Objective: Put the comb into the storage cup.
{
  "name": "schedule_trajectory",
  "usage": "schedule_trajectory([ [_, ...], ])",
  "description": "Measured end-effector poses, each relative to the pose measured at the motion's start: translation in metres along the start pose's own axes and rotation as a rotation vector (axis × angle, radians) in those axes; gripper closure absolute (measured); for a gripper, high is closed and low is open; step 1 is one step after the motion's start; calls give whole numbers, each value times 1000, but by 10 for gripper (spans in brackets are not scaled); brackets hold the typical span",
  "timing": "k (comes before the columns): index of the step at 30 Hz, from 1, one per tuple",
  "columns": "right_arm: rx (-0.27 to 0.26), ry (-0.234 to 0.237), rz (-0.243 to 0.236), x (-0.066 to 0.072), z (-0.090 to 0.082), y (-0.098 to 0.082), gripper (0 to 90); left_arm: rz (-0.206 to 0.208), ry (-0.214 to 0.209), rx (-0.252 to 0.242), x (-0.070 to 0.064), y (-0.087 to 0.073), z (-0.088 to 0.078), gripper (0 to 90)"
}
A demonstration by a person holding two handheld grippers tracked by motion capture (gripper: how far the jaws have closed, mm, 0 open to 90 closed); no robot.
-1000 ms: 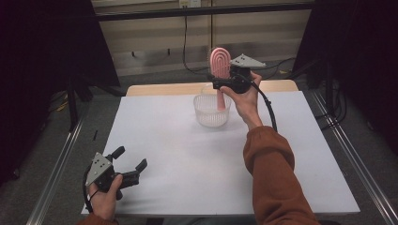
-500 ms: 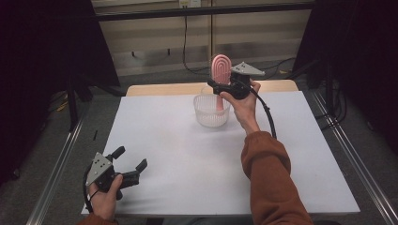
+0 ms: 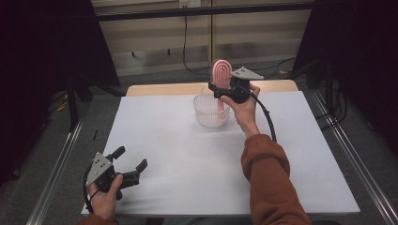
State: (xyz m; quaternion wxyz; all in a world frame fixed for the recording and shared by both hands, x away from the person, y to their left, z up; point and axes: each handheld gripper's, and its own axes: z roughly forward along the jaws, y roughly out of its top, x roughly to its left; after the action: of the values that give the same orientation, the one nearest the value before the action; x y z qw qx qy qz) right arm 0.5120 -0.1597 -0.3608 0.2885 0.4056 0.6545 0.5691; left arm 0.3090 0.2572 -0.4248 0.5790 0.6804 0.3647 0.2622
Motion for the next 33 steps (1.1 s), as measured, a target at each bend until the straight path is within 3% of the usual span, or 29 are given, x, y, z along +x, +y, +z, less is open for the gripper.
schedule_trajectory([
  [18,25,-9,30,-5,4,-24,188,-1,0,0,0,0,0,27],
  [33,34,-22,37,-6,-1,-27,185,3,-1,0,0,0,0,27],
])
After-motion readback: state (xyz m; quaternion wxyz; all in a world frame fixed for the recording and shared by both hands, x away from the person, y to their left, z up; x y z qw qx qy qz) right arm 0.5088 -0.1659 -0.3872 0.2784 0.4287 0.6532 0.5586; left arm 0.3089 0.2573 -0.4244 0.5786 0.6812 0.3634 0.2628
